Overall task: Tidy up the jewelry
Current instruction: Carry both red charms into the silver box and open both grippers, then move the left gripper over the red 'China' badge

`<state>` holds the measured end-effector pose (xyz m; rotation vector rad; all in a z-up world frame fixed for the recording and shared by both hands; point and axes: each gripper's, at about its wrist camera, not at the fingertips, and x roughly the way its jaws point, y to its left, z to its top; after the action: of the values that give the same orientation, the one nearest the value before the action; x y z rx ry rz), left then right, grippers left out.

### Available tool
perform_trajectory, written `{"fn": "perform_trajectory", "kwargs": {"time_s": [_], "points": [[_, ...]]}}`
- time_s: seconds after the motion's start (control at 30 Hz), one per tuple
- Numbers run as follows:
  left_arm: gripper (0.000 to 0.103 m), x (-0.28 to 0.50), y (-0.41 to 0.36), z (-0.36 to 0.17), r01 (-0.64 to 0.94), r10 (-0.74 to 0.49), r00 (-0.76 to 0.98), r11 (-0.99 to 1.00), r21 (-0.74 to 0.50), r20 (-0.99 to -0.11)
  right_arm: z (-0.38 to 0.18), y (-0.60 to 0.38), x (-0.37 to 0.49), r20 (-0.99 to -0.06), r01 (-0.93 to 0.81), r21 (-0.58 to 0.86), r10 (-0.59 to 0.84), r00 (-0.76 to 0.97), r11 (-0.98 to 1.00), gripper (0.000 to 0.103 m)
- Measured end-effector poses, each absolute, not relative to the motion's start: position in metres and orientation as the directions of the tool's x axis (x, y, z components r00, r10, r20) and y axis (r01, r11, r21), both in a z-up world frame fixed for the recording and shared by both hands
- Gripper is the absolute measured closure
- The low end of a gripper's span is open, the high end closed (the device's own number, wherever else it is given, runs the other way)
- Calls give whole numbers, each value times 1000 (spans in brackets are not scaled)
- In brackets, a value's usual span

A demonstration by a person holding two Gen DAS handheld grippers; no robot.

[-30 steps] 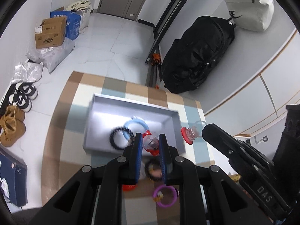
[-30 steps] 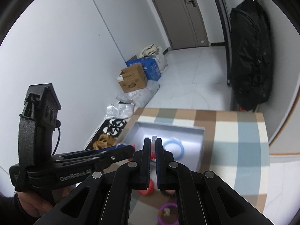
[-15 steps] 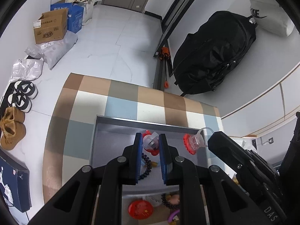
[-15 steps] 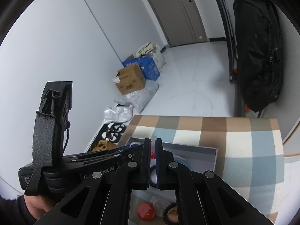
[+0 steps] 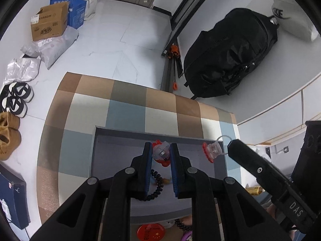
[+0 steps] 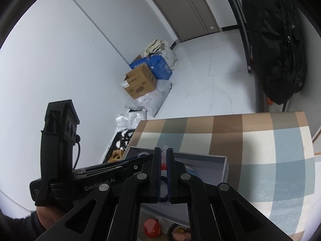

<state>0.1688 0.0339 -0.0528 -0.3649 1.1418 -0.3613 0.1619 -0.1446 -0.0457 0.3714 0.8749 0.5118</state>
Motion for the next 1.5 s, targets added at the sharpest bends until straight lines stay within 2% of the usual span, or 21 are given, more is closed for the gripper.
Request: {"fn": "perform_trajectory", "kwargs": {"time_s": [0.13, 0.17, 0.2, 0.23, 0.27, 0.3, 0.33, 0.37, 0.47, 0.57, 0.77, 0.93, 1.03, 1.13, 1.17, 1.27, 1.5], "points": [[88, 174, 31, -55, 93, -478, 341, 874, -477, -809, -50, -140, 166, -644, -274, 501, 565, 516, 821, 98], [79, 176, 29, -56, 93, -483, 327, 872, -481, -812, -51, -140, 166, -648, -271, 494, 558, 519, 826, 95], [66, 176, 29, -56, 90, -480, 320, 873, -478, -817, -52, -141, 167, -651, -261, 492, 550, 523, 830, 95], [58, 176, 29, -56, 89, -479, 324, 874, -478, -816, -54, -143, 168, -651, -251, 497, 548, 525, 831, 95], [48, 175, 29, -55, 85, -476, 334, 875, -477, -814, -54, -145, 168, -652, -240, 503, 547, 524, 830, 90], [45, 173, 30, -52, 84, -478, 347, 873, -481, -807, -56, -148, 168, -655, -228, 515, 551, 518, 826, 87], [44, 172, 30, -51, 87, -481, 351, 871, -483, -804, -57, -151, 168, -653, -224, 523, 555, 515, 823, 80], [42, 171, 30, -50, 92, -477, 353, 874, -478, -805, -57, -153, 167, -652, -220, 529, 558, 514, 820, 69], [42, 168, 28, -46, 109, -454, 368, 888, -447, -812, -53, -158, 159, -635, -222, 531, 558, 534, 818, 47], [41, 161, 29, -40, 117, -424, 398, 903, -413, -814, -46, -159, 151, -623, -234, 518, 550, 556, 823, 31], [41, 143, 31, -31, 127, -374, 455, 926, -356, -808, -37, -156, 140, -620, -257, 478, 530, 578, 840, 19], [41, 131, 30, -27, 130, -325, 493, 945, -302, -807, -36, -159, 127, -631, -228, 462, 499, 595, 857, 10], [41, 118, 29, -20, 144, -298, 539, 954, -262, -788, -30, -162, 118, -634, -238, 431, 480, 607, 870, 9], [41, 104, 29, -12, 156, -264, 585, 964, -214, -767, -20, -166, 105, -614, -247, 408, 465, 638, 879, 0], [39, 100, 29, -11, 157, -261, 594, 965, -209, -761, -16, -167, 100, -607, -252, 396, 457, 650, 883, 0], [25, 86, 32, -10, 147, -252, 624, 968, -206, -739, -10, -170, 86, -590, -275, 367, 450, 671, 889, 0], [24, 60, 32, -18, 129, -210, 639, 978, -166, -740, -10, -175, 59, -572, -283, 338, 435, 696, 898, 0]]}}
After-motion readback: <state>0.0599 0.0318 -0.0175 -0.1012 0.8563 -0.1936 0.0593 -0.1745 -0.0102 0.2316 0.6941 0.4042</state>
